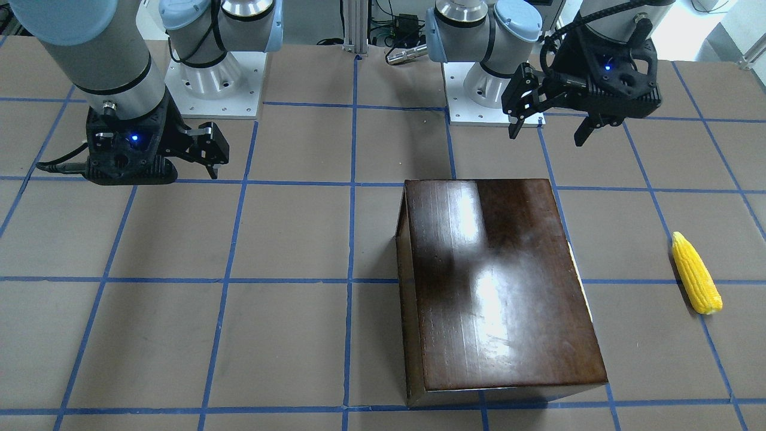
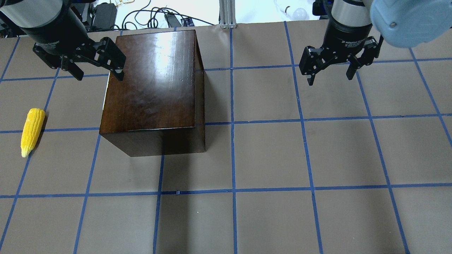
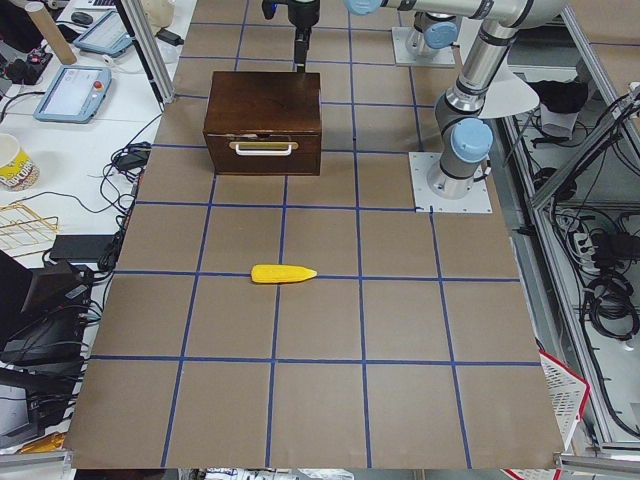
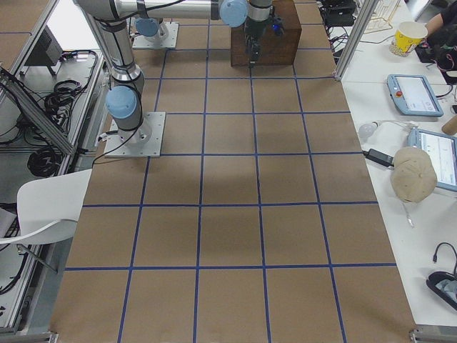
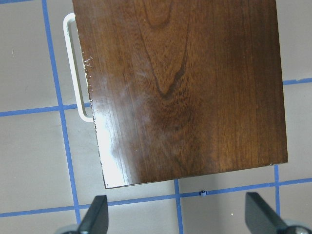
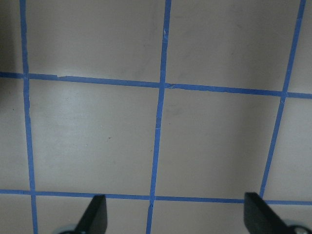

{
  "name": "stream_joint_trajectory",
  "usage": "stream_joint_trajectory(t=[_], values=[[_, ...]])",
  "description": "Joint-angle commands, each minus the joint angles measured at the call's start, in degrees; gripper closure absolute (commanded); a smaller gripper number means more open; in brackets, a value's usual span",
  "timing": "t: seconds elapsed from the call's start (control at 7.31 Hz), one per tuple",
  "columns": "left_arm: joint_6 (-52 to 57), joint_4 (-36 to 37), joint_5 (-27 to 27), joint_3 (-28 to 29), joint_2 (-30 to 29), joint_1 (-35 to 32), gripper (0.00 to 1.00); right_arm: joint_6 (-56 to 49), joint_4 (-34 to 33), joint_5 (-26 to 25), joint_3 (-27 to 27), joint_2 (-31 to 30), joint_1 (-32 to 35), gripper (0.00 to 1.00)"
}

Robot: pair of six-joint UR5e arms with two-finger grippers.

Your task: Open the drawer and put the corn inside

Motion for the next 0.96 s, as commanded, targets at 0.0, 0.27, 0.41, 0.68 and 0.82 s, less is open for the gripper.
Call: stream_joint_trajectory(t=[0.0, 0.27, 0.41, 0.68, 0.82], values=[[0.0, -0.1, 0.1, -0.1, 0.0, 0.0, 0.0, 0.0, 0.0, 0.0, 0.0, 0.0, -0.1, 0.0], [0.4, 0.3, 2.8, 0.1, -0.8, 0.1, 0.0, 0.0, 0.0, 0.0, 0.0, 0.0, -0.1, 0.0], [0.4, 0.6, 2.8, 1.3, -1.9, 0.5, 0.0, 0.0, 0.0, 0.0, 0.0, 0.0, 0.0, 0.0], [0.7, 1.2, 2.6, 2.4, -3.5, 1.3, 0.0, 0.0, 0.0, 0.0, 0.0, 0.0, 0.0, 0.0], [0.7, 1.2, 2.6, 2.6, -5.0, 2.1, 0.0, 0.0, 0.0, 0.0, 0.0, 0.0, -0.1, 0.0]])
